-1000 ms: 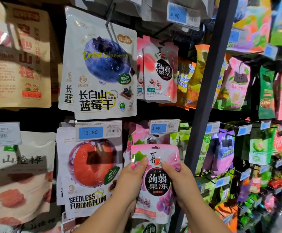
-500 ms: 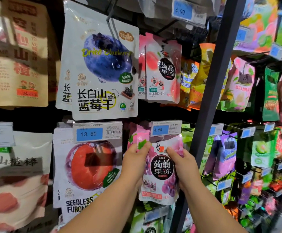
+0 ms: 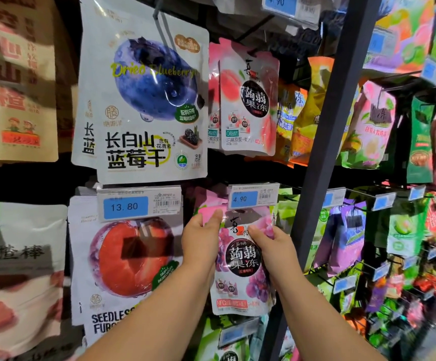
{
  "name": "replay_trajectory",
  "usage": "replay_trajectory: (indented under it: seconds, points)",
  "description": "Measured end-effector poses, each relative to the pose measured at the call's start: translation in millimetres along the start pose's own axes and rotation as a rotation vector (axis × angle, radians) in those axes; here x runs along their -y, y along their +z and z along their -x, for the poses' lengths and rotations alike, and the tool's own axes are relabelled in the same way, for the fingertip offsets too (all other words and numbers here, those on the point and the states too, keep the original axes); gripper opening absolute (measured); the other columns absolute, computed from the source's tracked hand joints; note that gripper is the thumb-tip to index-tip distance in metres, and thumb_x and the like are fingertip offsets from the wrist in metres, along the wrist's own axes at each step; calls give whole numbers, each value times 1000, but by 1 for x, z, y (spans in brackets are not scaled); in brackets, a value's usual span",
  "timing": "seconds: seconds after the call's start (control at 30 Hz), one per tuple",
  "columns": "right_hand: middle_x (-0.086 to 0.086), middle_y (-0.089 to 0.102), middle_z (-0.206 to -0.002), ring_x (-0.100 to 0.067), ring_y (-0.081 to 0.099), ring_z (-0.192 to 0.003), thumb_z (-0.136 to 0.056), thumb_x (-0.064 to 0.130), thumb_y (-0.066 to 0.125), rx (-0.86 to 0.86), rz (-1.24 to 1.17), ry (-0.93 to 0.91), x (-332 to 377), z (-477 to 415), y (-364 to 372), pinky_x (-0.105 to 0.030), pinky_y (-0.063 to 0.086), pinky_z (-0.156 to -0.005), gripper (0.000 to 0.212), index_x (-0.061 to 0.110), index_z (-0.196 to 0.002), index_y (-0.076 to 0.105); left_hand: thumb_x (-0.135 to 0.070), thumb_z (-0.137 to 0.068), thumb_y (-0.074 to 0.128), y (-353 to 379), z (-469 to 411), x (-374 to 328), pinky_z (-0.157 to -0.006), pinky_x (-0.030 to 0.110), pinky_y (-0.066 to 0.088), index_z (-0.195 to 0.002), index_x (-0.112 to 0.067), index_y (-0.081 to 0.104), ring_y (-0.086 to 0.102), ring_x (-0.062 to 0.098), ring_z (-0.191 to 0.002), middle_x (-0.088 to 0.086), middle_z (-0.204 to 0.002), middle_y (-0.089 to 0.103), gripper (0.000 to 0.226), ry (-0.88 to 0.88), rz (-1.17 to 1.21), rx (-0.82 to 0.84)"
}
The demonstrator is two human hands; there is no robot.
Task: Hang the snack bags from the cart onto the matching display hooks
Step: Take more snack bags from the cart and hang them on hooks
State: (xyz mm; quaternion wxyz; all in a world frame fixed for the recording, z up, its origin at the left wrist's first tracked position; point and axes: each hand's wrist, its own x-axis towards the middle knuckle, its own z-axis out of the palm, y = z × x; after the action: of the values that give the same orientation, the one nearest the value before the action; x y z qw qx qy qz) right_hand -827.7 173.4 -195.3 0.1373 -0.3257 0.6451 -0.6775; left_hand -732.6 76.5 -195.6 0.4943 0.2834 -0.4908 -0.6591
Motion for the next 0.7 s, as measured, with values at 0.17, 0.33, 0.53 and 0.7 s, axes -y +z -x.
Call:
replay_trajectory:
  seconds: [0.17, 0.33, 0.53, 0.7]
  points:
    - [-11, 73, -80, -25, 69, -75, -89, 17, 67, 5, 26, 34, 1, -7, 7, -33, 54, -66, 14, 11, -77, 66, -67, -68, 63, 2, -5, 0, -99, 53, 48, -128, -15, 58, 60, 31, -116, 9, -128, 63, 79, 34, -108, -53]
    - [-11, 62, -67, -23, 55, -67, -87, 17, 67, -43, 73, 51, -5, -14, 17, -33, 43, -62, 25, 10, -66, 55, -44, -86, 65, 2, -5, -9, -80, 42, 56, -103, -16, 67, 68, 32, -92, 7, -92, 72, 33, 37, -167, -79]
    - [-12, 57, -68, -24, 49, -67, -85, 27, 67, -66, 146, 58, -10, -10, 20, -33, 36, -62, 30, 8, -68, 53, -42, -93, 58, 1, -7, -3, -81, 36, 50, -127, -3, 54, 59, 36, -109, 22, -122, 61, 52, 93, -305, -138]
    - [-1, 69, -89, -20, 63, -87, -85, 40, 70, -72, 182, 45, -14, -4, 17, -30, 46, -70, 28, 13, -91, 66, -41, -94, 57, 0, -1, -3, -90, 41, 45, -118, -4, 59, 57, 36, -111, 18, -118, 64, 44, 116, -300, -187]
